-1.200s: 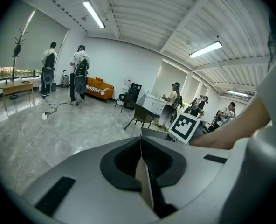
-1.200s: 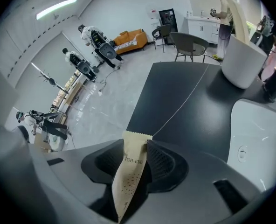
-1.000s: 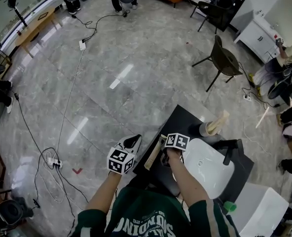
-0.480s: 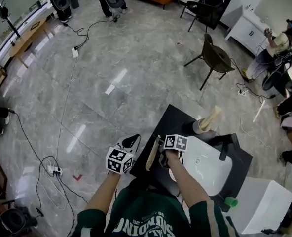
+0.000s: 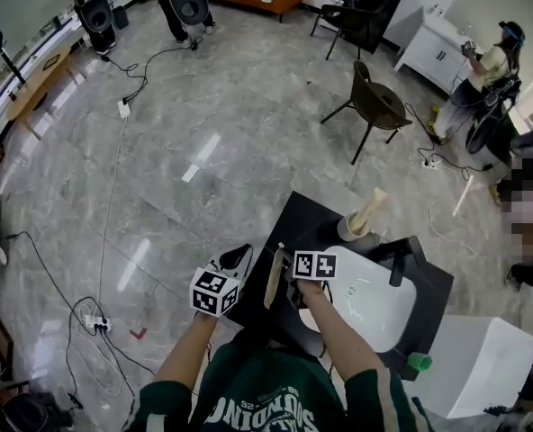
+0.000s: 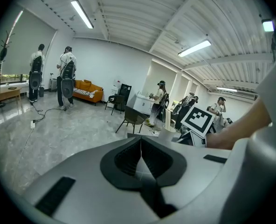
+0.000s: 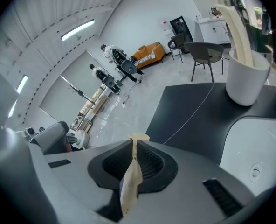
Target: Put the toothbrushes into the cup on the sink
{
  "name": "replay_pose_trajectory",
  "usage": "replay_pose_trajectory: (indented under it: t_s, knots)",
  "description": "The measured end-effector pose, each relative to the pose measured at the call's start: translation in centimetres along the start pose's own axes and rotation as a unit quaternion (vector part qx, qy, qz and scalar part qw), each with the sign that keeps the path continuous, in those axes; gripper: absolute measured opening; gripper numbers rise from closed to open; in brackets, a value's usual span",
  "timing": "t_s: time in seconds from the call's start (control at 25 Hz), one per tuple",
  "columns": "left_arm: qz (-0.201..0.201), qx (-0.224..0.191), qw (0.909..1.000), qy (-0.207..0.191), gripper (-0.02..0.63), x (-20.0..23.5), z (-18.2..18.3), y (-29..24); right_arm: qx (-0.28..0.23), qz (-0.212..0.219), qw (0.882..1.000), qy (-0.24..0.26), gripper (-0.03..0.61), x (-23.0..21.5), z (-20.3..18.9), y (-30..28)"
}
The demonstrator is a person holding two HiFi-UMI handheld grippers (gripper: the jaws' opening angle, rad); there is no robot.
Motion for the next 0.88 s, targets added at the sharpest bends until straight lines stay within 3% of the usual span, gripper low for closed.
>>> replay_pose_trajectory:
  t_s: [0.52,0.88]
  knots:
    - [-0.043,-0.001,0.9984,-0.038,0.012,-4.7,2.7,-3.0,-0.090,-0.015,0.994,0.062,0.054,-0.3,1.6,6.5]
    - [-0.081,0.006,0.9939,-0.073,0.012,-9.2,3.9,-5.2,-0.132,-0.030,0.990,0.032,0.054,-3.2,0.7,11.0]
Point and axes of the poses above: the fingertips, and each gripper's own axes: y backward along the fingers, x to its left, z out of its top, the point moved 2 cm from there along y, backward along the fingers, and after that the axes turned 11 degrees about x, right-handed, at the moved point
